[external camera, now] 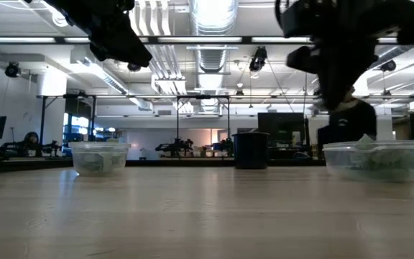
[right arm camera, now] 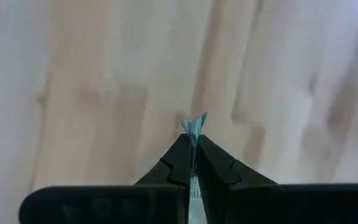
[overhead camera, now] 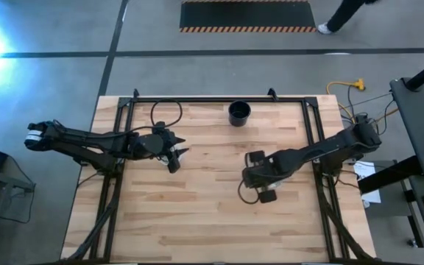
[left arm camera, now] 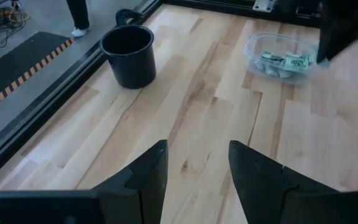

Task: Pick and place items into bin
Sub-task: Put the white sweetener packet into the right transparent bin, then return to Home Position

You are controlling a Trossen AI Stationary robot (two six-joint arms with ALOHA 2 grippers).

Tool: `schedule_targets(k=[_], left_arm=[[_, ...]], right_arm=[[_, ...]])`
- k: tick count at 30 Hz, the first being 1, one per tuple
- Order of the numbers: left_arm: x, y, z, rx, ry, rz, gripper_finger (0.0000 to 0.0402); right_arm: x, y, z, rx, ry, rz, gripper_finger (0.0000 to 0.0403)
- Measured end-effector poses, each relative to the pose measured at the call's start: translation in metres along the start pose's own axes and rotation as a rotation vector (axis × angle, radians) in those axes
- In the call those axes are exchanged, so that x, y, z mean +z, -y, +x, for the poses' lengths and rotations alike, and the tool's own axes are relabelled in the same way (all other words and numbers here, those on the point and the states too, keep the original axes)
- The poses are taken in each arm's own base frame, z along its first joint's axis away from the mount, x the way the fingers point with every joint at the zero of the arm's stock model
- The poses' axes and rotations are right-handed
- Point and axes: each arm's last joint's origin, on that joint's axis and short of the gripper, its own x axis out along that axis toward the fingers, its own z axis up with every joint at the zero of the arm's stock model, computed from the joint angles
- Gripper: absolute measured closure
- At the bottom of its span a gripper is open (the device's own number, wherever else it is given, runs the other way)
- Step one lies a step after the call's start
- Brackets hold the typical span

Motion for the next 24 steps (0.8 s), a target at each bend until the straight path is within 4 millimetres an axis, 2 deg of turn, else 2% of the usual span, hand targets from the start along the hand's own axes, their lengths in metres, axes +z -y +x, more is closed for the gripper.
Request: schedule_targets(k=[7, 13, 18, 24], left_arm=[[0.000, 0.000, 0.000, 0.000, 0.001, 0.000, 0.0248], [0.001, 0.000, 0.000, -0.002, 0.008, -0.003, 0.0248], [0.001, 0.000, 0.000, -0.003, 0.010, -0.004, 0.0248], [0.003, 0.001, 0.000, -0.008, 0.030, -0.014, 0.0248]], right_arm=[[-0.043, 0.007, -0.015, -0.053, -0.056, 0.121, 0.0394], [-0.073, 0.010, -0.007, -0.059, -0.056, 0.220, 0.0394], [-0.086, 0.012, 0.000, -0.103, -0.010, 0.315, 0.0383], [-0.091, 0.013, 0.001, -0.098, 0.038, 0.352, 0.0326]])
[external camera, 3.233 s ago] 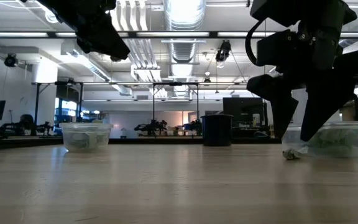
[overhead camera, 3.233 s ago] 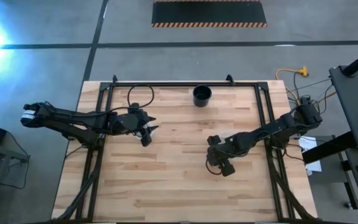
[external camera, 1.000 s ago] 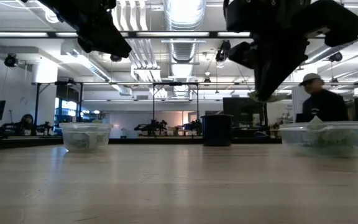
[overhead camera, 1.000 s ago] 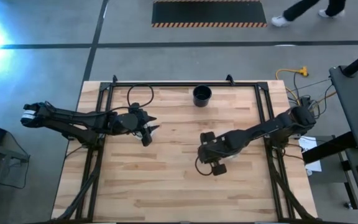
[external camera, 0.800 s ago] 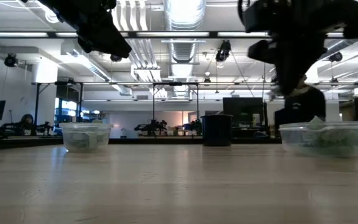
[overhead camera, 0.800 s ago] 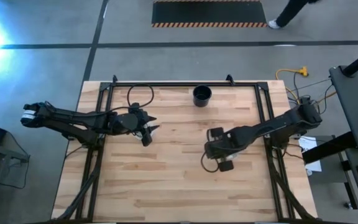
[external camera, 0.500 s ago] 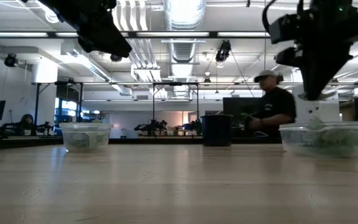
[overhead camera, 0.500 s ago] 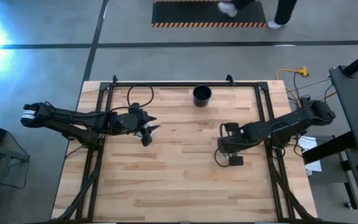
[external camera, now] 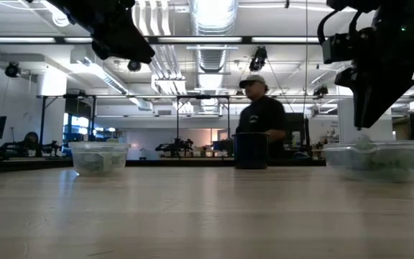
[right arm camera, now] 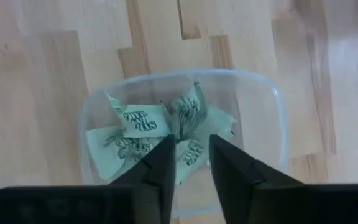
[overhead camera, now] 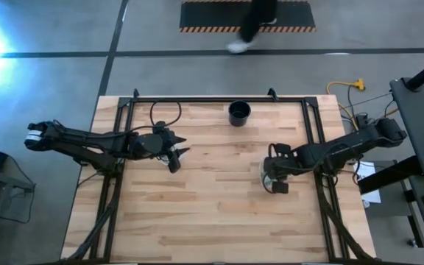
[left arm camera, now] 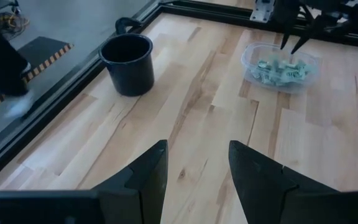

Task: Pick and place items into bin
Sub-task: Return to Home Position

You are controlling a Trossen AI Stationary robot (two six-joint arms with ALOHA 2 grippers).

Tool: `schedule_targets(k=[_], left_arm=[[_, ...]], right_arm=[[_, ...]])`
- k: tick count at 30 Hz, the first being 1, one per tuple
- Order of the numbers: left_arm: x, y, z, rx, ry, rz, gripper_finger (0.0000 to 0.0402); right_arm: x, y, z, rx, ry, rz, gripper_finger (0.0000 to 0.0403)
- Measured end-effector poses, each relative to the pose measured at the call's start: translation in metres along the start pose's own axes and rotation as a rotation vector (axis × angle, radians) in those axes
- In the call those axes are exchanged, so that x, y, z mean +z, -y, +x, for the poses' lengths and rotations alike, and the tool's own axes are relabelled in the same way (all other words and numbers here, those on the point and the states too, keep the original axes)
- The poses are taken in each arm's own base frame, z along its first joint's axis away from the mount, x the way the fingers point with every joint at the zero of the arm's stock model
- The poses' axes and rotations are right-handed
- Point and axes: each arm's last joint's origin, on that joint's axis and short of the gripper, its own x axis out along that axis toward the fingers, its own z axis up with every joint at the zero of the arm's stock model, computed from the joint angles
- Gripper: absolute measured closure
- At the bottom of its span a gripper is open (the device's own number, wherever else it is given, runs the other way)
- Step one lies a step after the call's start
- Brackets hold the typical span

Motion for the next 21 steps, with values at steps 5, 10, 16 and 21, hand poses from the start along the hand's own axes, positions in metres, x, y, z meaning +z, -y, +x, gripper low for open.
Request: schedule_targets(k=[5, 10, 16, 21], left_arm=[[0.002, 0.001, 0.000, -0.006, 0.023, -0.011, 0.0248], [0.013, 0.003, -0.001, -0.032, 0.121, -0.057, 0.0248], [0.026, 0.006, -0.004, -0.087, 0.251, -0.119, 0.0248], [0.034, 0.006, -0.007, -0.116, 0.328, -0.132, 0.0248]], right_arm=[[-0.001, 0.000, 0.001, -0.002, -0.005, -0.002, 0.0280], [0.009, -0.003, -0.007, 0.029, 0.052, 0.126, 0.0258], [0.034, -0.007, -0.039, 0.154, 0.138, 0.214, 0.0253], [0.055, -0.003, -0.082, 0.104, 0.360, 0.081, 0.0259]])
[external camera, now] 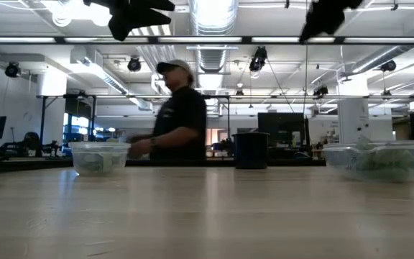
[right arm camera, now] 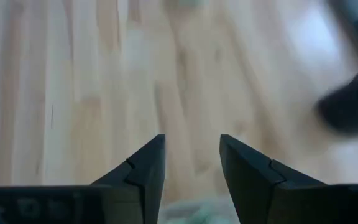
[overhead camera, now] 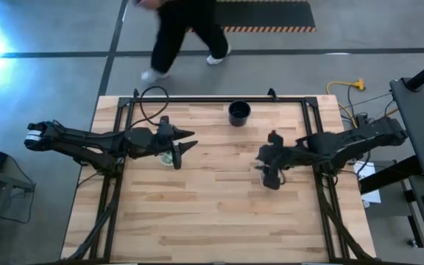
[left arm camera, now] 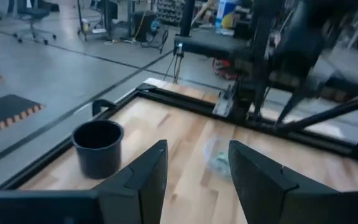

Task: Pick and place items into bin
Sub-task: Return to Home Position

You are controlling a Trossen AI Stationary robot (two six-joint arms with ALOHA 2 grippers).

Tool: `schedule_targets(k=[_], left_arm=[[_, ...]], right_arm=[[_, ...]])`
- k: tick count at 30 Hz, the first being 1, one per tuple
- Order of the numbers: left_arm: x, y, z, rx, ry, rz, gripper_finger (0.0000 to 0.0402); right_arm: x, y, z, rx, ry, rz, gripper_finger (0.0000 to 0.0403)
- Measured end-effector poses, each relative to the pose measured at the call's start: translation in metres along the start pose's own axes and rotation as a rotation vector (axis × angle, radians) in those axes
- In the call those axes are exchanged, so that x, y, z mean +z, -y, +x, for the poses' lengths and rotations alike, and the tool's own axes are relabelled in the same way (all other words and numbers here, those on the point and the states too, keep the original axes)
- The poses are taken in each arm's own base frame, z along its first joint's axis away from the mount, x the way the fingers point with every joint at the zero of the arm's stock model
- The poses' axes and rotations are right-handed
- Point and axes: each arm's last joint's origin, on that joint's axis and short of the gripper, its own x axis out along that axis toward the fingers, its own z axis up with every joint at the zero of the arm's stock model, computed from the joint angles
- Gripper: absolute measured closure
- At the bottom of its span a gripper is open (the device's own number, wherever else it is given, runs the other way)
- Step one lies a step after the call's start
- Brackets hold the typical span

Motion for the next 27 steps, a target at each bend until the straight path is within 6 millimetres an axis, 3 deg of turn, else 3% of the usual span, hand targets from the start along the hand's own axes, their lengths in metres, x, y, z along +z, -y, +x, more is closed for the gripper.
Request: schedule_targets(k=[5, 12, 18, 27], left_arm=[[0.000, -0.001, -0.005, -0.034, 0.013, 0.084, 0.0248], [0.002, -0.010, -0.035, -0.157, 0.080, 0.140, 0.0248], [-0.019, -0.026, -0.063, -0.174, 0.199, 0.140, 0.0248], [-0.066, -0.046, -0.083, -0.200, 0.347, 0.126, 0.0248]], right_arm=[[0.006, 0.011, -0.042, -0.029, 0.219, -0.088, 0.0265], [-0.036, 0.039, -0.078, 0.044, 0.530, -0.056, 0.0271], [-0.081, 0.054, -0.072, 0.118, 0.643, -0.055, 0.0266], [-0.122, 0.061, -0.057, 0.280, 0.773, -0.129, 0.0269]])
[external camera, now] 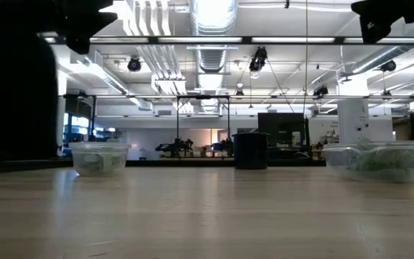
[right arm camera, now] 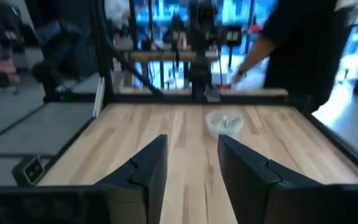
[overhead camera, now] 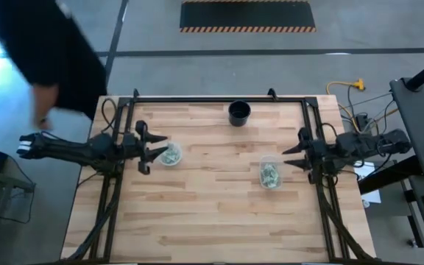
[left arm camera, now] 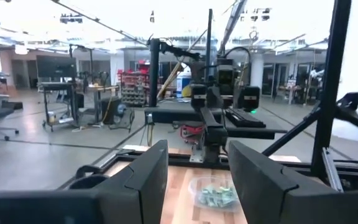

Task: Pick and place items into bin
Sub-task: Return to Home Position

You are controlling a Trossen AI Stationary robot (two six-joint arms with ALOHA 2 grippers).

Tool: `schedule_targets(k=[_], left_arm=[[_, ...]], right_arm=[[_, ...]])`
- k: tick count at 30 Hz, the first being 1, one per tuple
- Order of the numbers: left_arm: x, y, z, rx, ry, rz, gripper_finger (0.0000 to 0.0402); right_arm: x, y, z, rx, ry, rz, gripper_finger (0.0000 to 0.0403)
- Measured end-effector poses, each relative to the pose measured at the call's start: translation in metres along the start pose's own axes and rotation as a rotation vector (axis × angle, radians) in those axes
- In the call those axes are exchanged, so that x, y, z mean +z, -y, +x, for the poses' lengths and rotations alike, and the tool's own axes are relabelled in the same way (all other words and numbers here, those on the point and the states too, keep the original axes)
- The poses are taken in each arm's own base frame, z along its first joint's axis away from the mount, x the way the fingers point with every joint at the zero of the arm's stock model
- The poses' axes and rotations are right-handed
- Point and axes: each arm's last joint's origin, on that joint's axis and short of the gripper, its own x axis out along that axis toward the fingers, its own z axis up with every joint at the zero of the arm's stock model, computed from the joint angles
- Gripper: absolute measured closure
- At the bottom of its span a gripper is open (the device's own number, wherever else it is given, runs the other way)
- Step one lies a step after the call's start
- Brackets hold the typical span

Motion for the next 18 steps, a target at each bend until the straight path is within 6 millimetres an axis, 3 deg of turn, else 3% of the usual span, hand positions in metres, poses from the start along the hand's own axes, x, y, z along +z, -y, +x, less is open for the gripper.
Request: schedule_targets(k=[6, 18], left_arm=[[-0.018, -0.002, -0.016, -0.064, 0.118, -0.005, 0.0248], [-0.040, -0.004, -0.035, -0.133, 0.182, -0.010, 0.0248]], right_arm=[[-0.008, 0.003, -0.017, 0.021, 0.192, -0.018, 0.0276], [-0.034, 0.003, -0.017, 0.109, 0.176, 0.050, 0.0269]])
